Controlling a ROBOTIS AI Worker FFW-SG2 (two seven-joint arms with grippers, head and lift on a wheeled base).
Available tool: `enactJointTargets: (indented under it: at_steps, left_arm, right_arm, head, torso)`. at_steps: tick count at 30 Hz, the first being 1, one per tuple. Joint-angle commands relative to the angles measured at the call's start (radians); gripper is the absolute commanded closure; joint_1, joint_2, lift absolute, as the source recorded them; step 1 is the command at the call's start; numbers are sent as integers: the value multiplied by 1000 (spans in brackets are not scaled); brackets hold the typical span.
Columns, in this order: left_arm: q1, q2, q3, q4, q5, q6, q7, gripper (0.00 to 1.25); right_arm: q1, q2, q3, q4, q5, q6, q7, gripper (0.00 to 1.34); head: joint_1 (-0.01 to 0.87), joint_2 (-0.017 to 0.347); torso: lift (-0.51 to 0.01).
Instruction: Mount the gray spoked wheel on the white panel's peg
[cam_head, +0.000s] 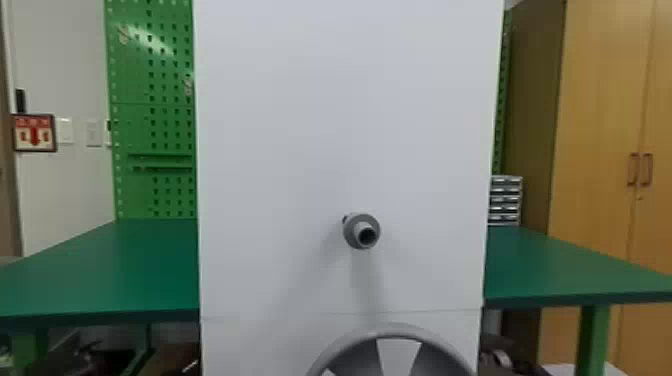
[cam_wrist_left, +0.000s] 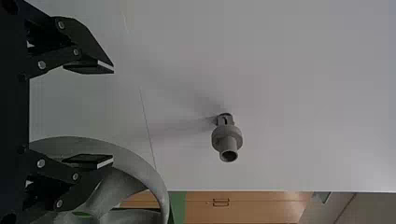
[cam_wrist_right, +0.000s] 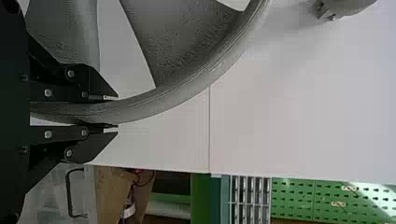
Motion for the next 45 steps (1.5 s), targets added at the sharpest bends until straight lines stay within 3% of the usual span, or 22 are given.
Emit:
enactJointTargets:
  at_steps: [1,21,29,45]
  left_arm:
    - [0,0,0,0,0,0,0,558]
    - [2,2,-1,0,-6,0,0,558]
    - [5,2,-1,0,-6,0,0,558]
    - [8,5,0,-2,-3,1,0,558]
  right_arm:
    - [-29,-15,34,-31,-6,44,1,1174]
    - [-166,-47,81,-226,-6,298,0,1174]
    - [-221,-50,112,-280,-24,357,-57,1174]
    - [-316,-53,103,-332,-86,456,-65,1174]
  head:
    - [123,-8]
    - [123,-8]
    - [123,-8]
    - [123,-8]
  torso:
    - [-400]
    - [-400]
    - [-400]
    - [-400]
